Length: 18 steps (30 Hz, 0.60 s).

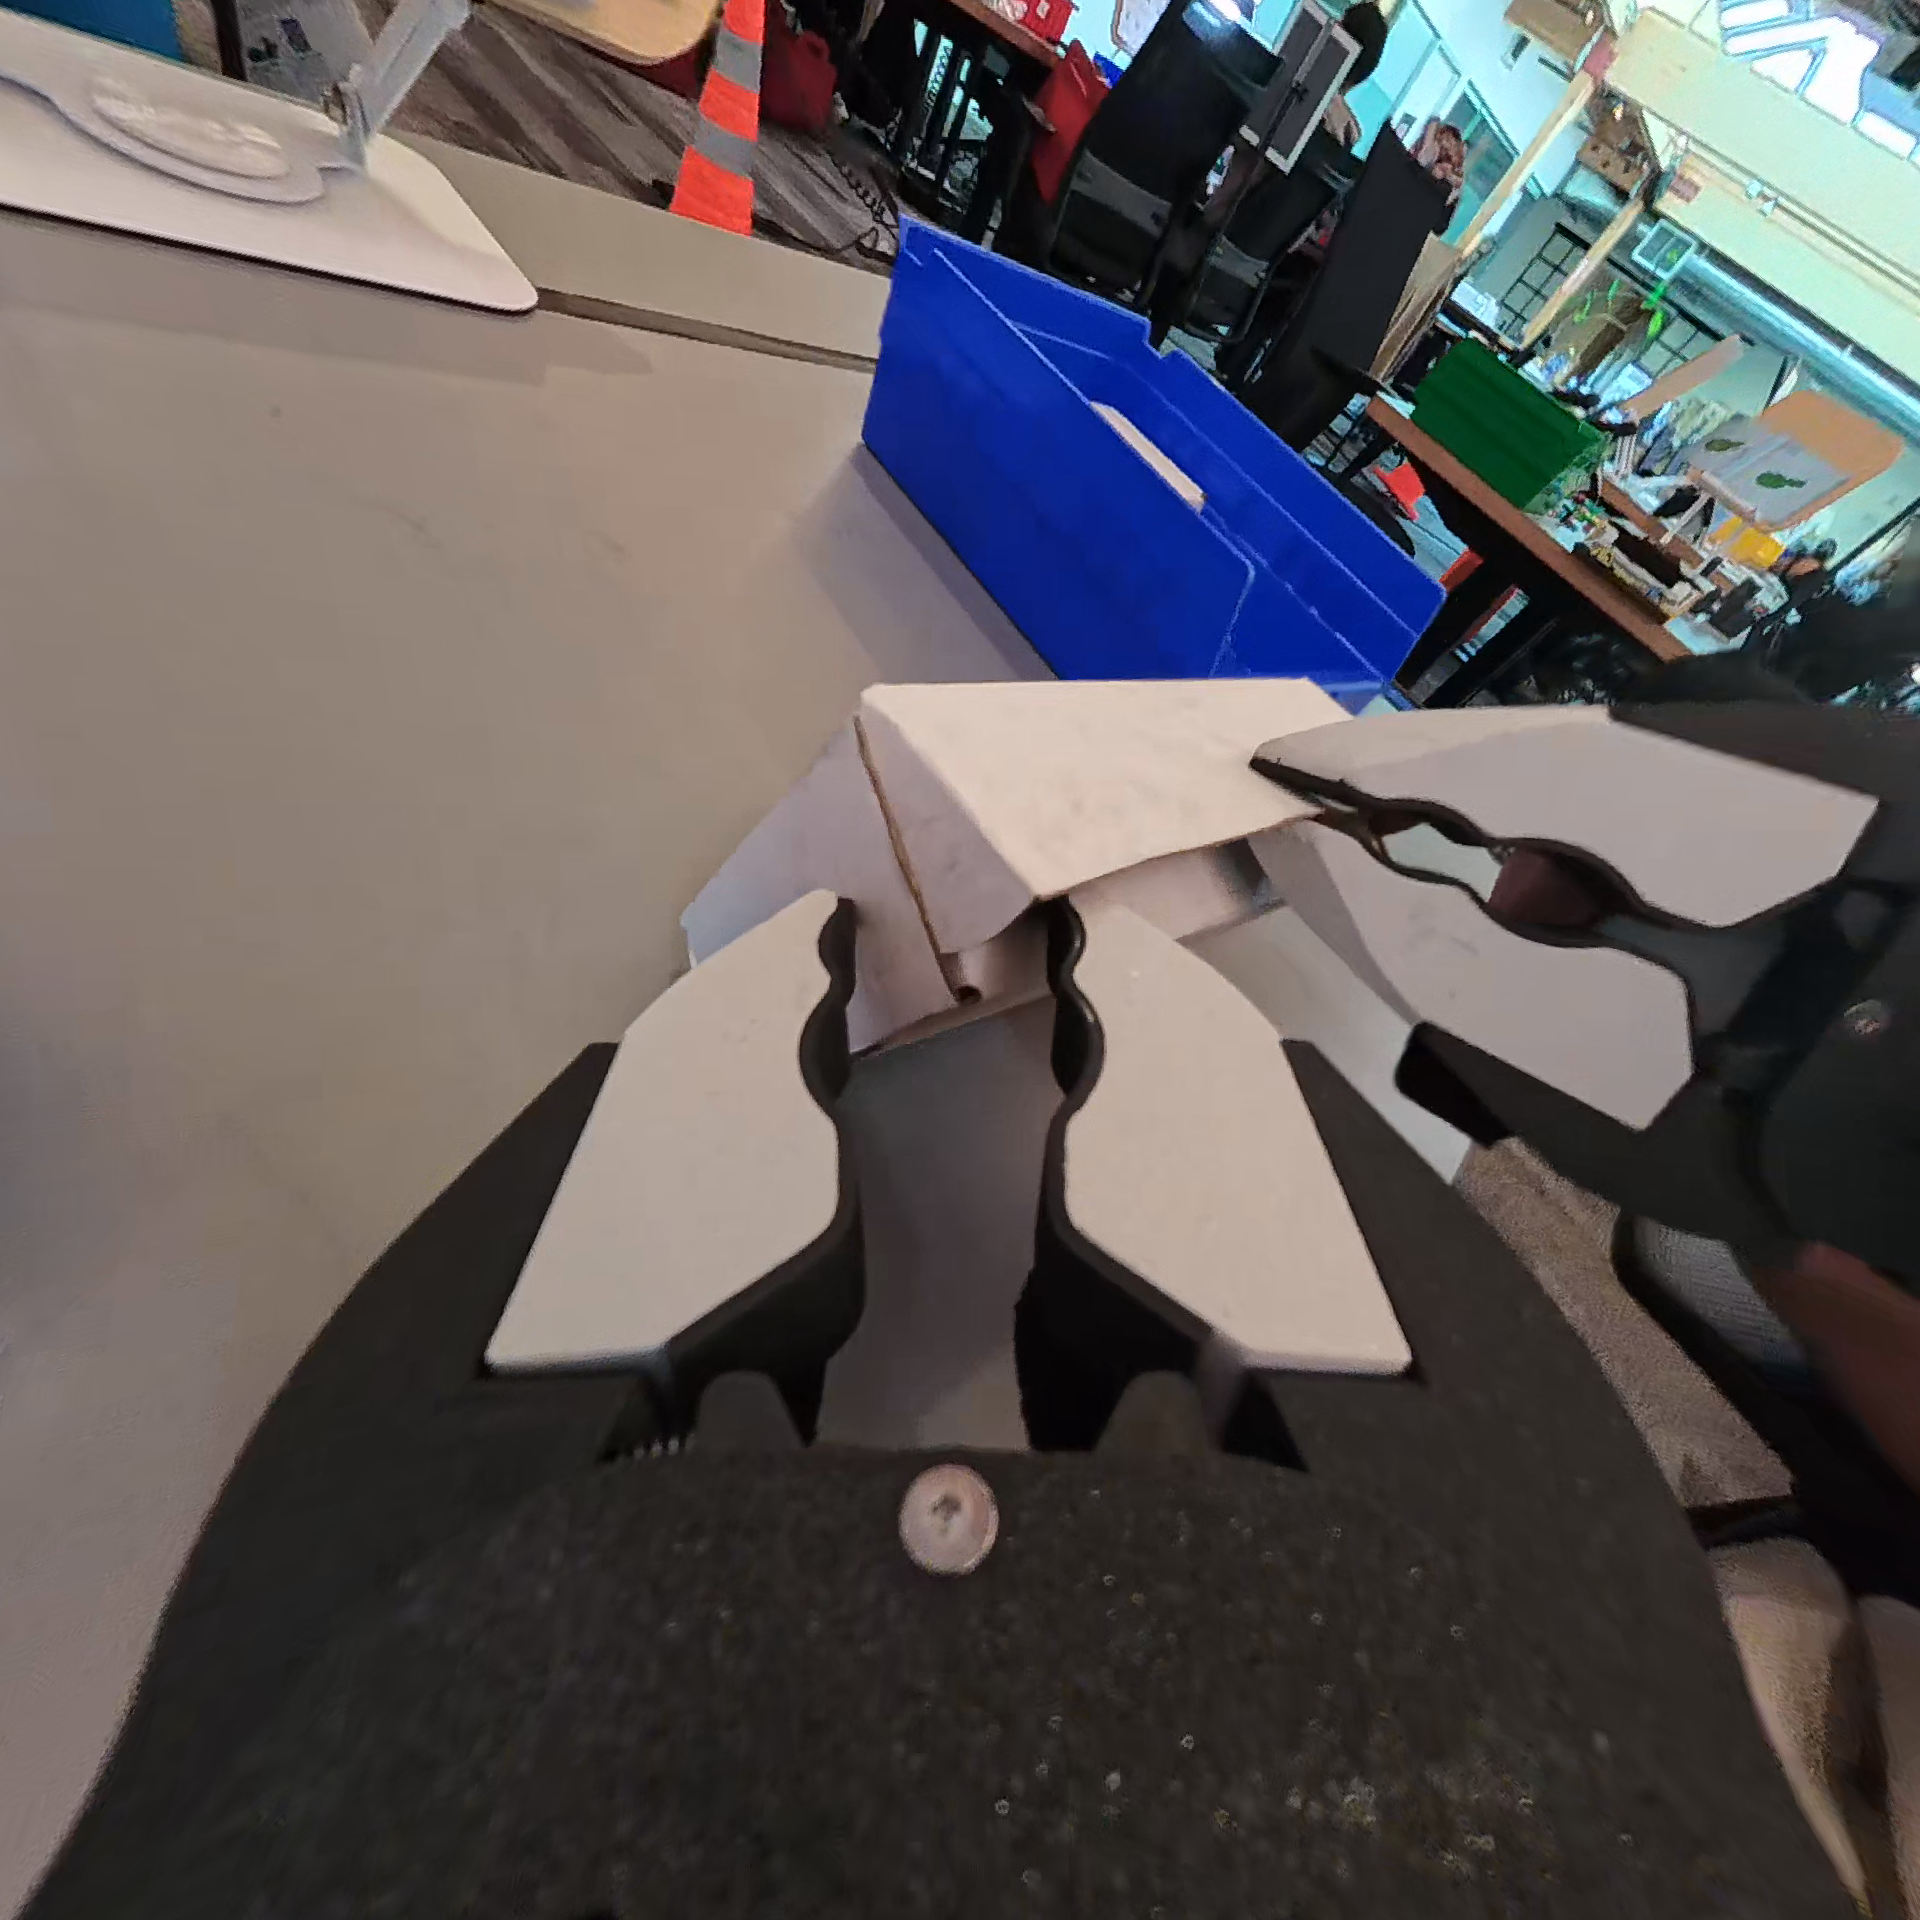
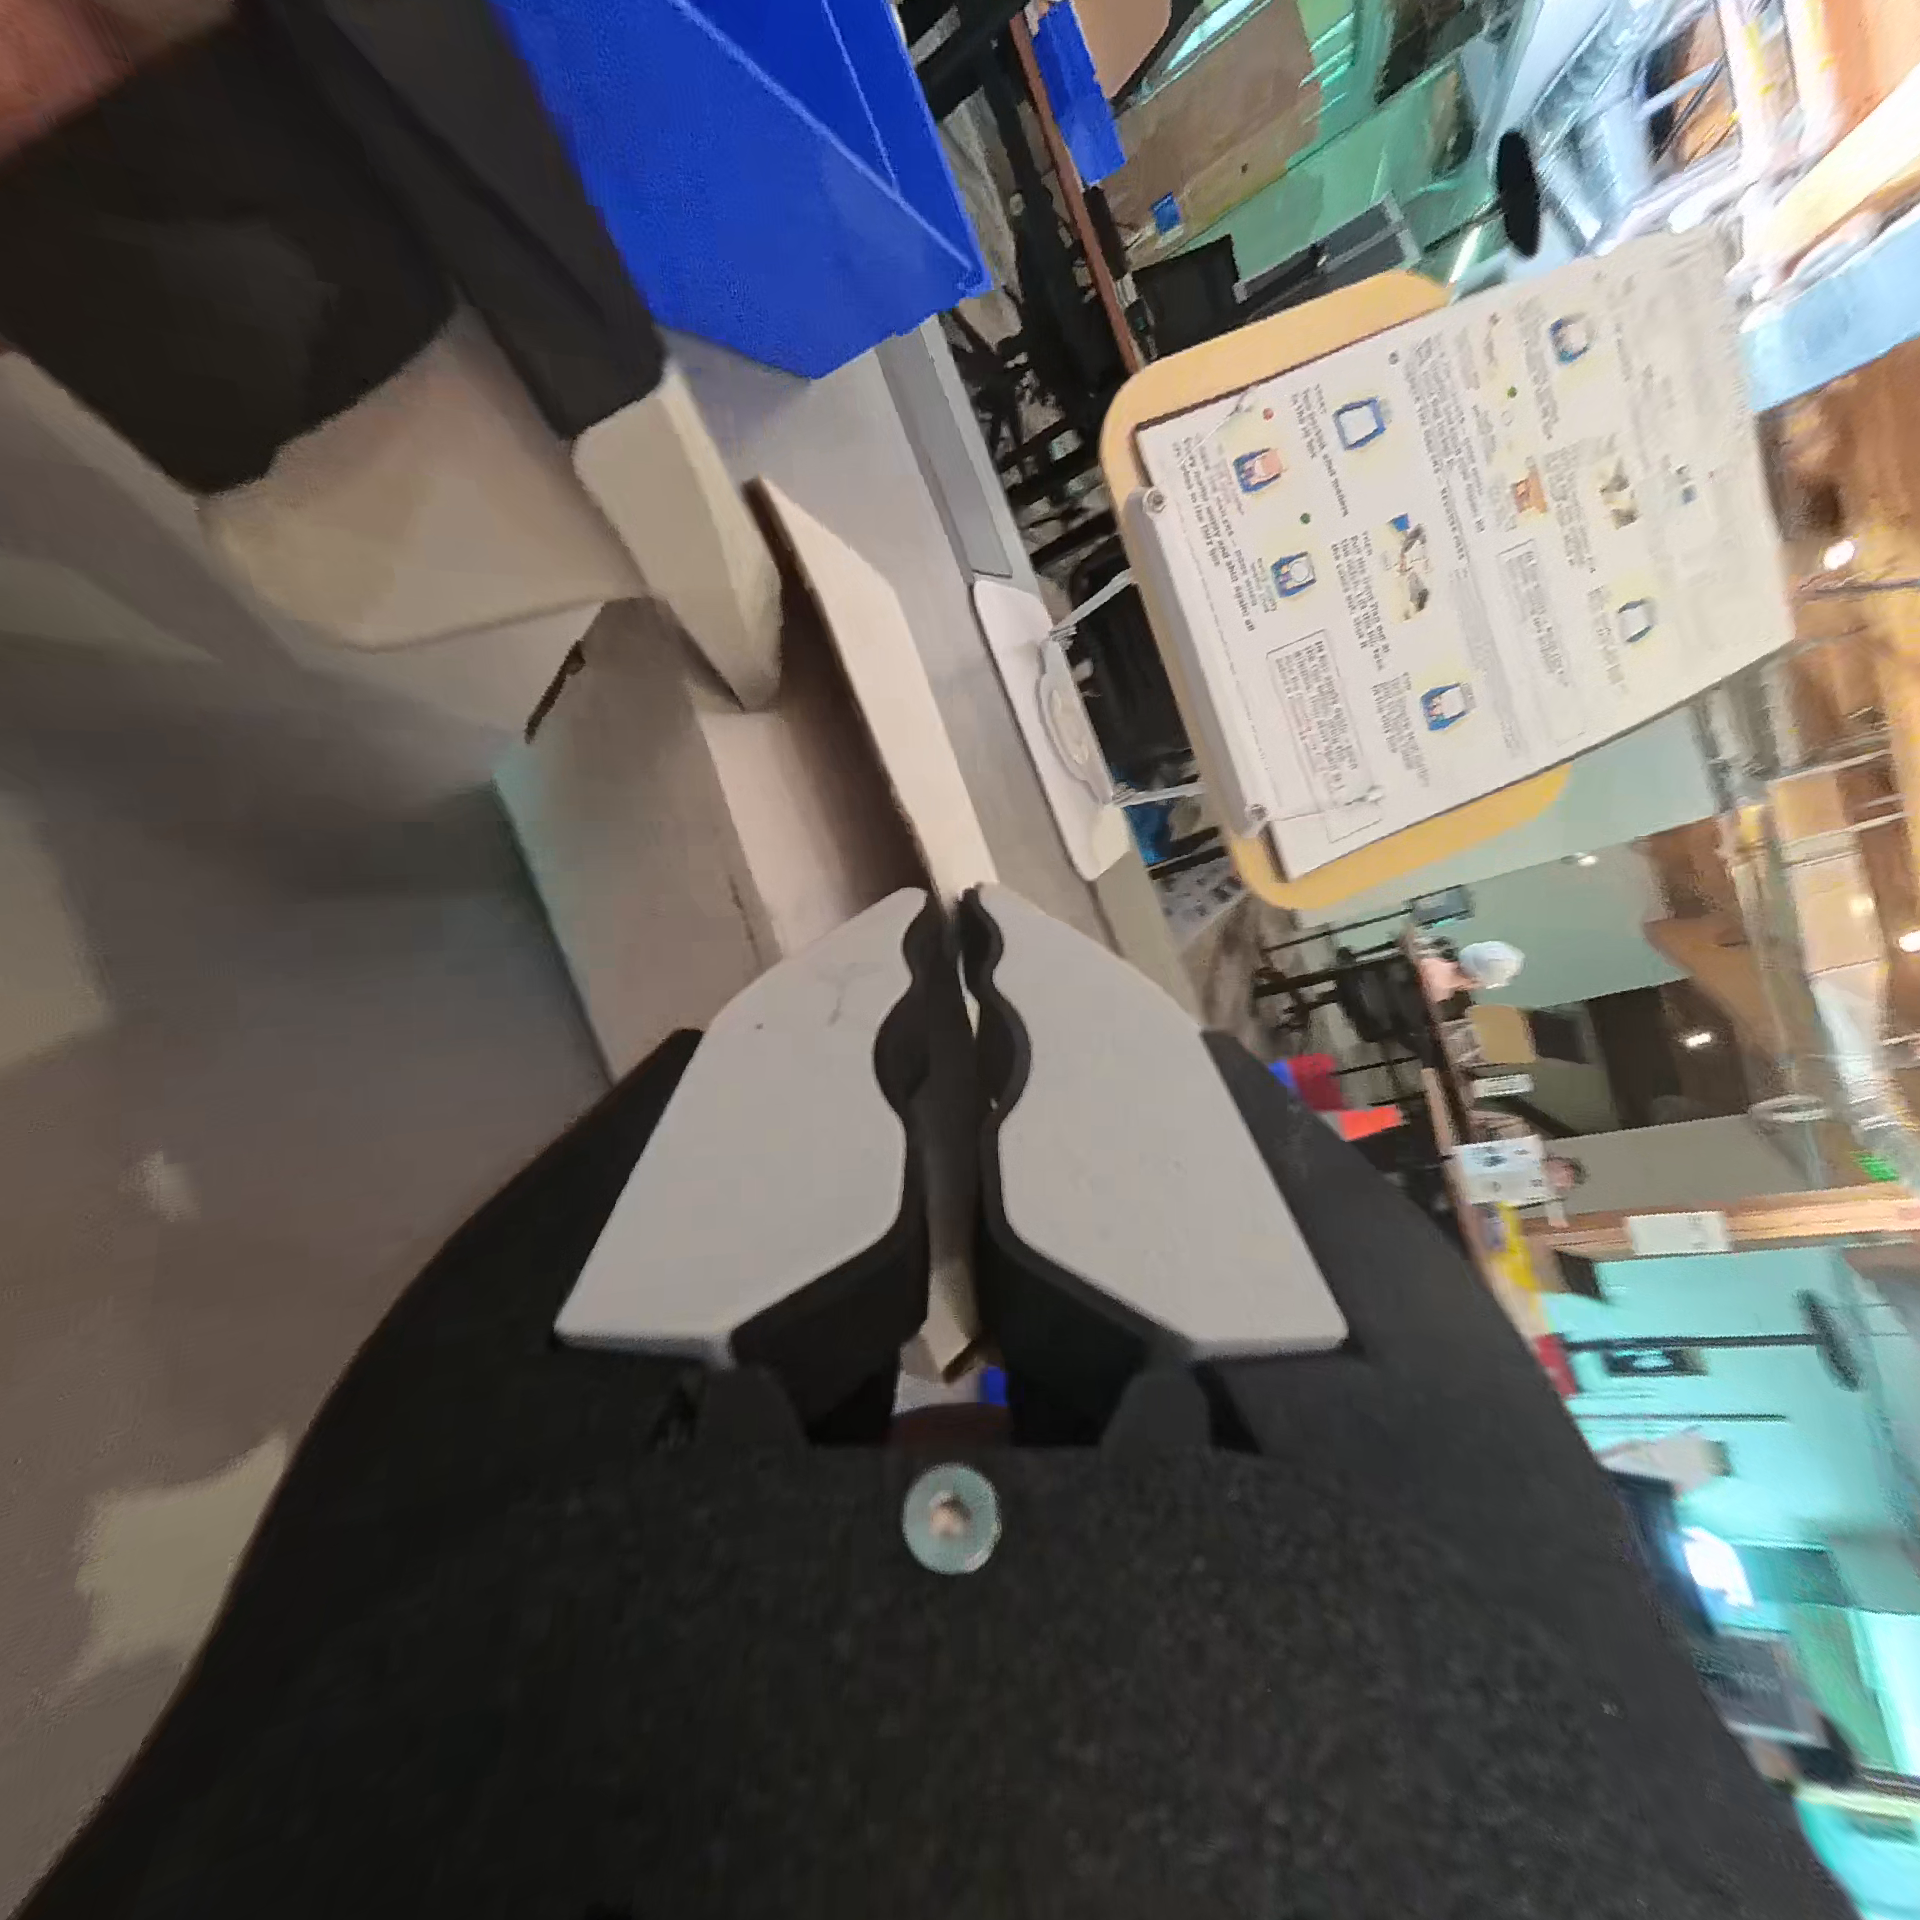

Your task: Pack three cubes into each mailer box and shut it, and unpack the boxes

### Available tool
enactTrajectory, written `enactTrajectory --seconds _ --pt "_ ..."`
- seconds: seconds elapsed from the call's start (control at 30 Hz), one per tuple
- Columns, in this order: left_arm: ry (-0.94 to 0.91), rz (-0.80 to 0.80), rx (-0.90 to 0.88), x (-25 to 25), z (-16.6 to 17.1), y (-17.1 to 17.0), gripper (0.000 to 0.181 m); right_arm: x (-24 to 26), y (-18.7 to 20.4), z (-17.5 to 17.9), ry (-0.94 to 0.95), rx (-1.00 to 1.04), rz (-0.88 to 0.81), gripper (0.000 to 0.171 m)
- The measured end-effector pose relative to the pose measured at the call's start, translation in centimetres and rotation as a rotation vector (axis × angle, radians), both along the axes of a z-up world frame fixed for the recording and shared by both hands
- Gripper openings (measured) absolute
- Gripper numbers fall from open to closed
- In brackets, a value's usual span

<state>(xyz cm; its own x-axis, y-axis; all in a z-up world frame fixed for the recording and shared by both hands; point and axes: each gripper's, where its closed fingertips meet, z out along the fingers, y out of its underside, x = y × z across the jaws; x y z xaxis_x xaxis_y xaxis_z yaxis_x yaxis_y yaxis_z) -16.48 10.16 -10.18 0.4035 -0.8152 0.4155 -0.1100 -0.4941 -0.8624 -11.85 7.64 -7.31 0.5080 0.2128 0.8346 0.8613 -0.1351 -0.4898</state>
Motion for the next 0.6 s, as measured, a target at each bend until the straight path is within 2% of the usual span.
enactTrajectory --seconds 0.1,0.2,0.3,0.43,0.47,0.53,0.6 --pt "0.033 -0.021 0.045 -0.4 -0.3 -1.5 0.034 -0.6 -1.9 -0.5 0.116 -0.067 -0.016 0.005" --pt "0.087 -0.029 0.100 -1.1 -1.0 -3.0 0.034 -1.5 -3.9 -1.0 0.110 -0.063 -0.036 0.006" --pt "0.138 -0.032 0.100 -1.9 -2.0 -4.3 0.033 -2.4 -5.5 -1.5 0.040 -0.032 -0.049 0.005" --pt "0.232 -0.035 0.083 -2.7 -3.9 -5.4 0.025 -3.3 -6.9 -3.3 -0.160 -0.003 -0.053 0.004" --pt "0.246 -0.054 0.062 -2.6 -4.4 -5.7 0.017 -3.5 -7.2 -4.1 -0.184 -0.028 -0.046 0.004" --pt "0.293 -0.065 0.035 -2.5 -5.6 -6.0 0.018 -3.5 -7.4 -5.9 -0.219 -0.054 -0.045 0.002" --pt "0.308 -0.073 0.044 -2.3 -5.9 -6.1 0.018 -3.2 -7.5 -6.0 -0.290 -0.029 -0.044 0.002"
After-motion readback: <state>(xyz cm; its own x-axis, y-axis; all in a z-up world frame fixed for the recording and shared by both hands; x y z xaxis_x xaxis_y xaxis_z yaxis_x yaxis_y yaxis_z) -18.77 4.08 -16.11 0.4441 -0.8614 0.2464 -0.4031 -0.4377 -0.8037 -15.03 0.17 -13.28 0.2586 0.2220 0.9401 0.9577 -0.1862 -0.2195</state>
